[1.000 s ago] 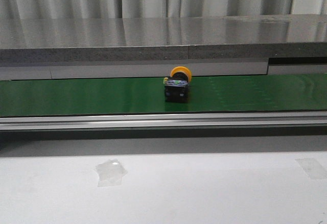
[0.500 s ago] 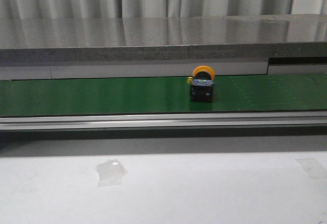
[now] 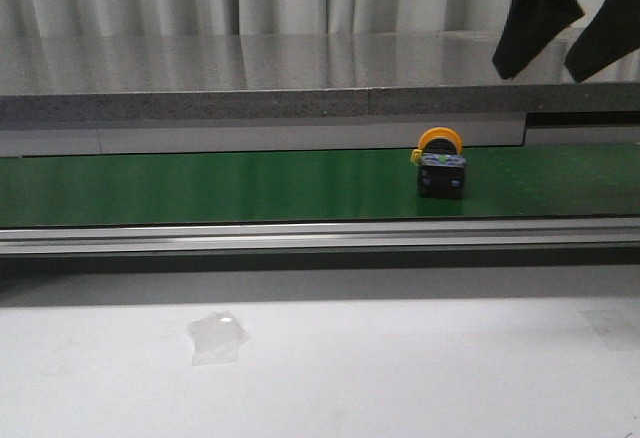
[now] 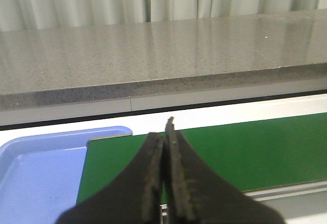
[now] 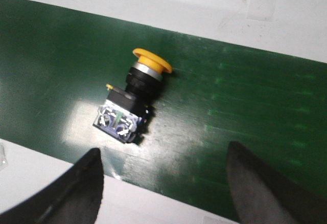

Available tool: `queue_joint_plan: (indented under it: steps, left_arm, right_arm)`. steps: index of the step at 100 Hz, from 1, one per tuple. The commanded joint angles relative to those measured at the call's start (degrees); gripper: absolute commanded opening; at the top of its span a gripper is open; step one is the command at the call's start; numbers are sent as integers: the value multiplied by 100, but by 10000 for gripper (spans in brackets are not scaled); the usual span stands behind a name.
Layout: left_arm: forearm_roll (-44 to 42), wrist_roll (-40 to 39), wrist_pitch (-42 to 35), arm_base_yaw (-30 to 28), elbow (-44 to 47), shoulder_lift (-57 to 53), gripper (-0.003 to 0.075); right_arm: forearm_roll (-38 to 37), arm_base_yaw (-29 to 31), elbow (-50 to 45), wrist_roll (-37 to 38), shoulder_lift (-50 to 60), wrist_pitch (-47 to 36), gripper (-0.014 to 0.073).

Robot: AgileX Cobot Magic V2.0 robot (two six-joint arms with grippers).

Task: Move button from left to right
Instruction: 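Lower the right gripper onto the button at the belt end and grasp, then lift the button into the green bin and open the right gripper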

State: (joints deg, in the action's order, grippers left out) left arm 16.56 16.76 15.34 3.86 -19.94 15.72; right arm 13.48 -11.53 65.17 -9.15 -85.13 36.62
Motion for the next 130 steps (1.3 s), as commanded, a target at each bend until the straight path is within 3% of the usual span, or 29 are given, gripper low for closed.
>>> queue_joint_plan:
  steps: [1,18,79,89,102,109,130]
  left_arm:
    - [82,-11,-417,59,-144,43,-20]
    - [82,-11,-417,59,-144,43,-20]
    - [82,-11,-417,59,-144,43,-20]
    - [82,-11,-417,59,-144,43,-20]
    - [82,-11,-417,59,-144,43,-20]
    - [82,-11,-417,59,-144,43,-20]
    - [82,-11,-417,59,-144,43,-20]
  right_arm:
    - [22,-67,336,-122,-83,-305,517]
    - [22,-182,468,-188,-429,-330,566]
    - [-248,-180,591,-188,-1370,-327,553]
    - [-248,-180,599,-178,-1376,-219,470]
    - [-253,-180,729,-178,-1376,30,253]
    - [-277,-174,842,-178,-1364,190,182]
    - [-791,71,1251,-178,-1157,657,172]
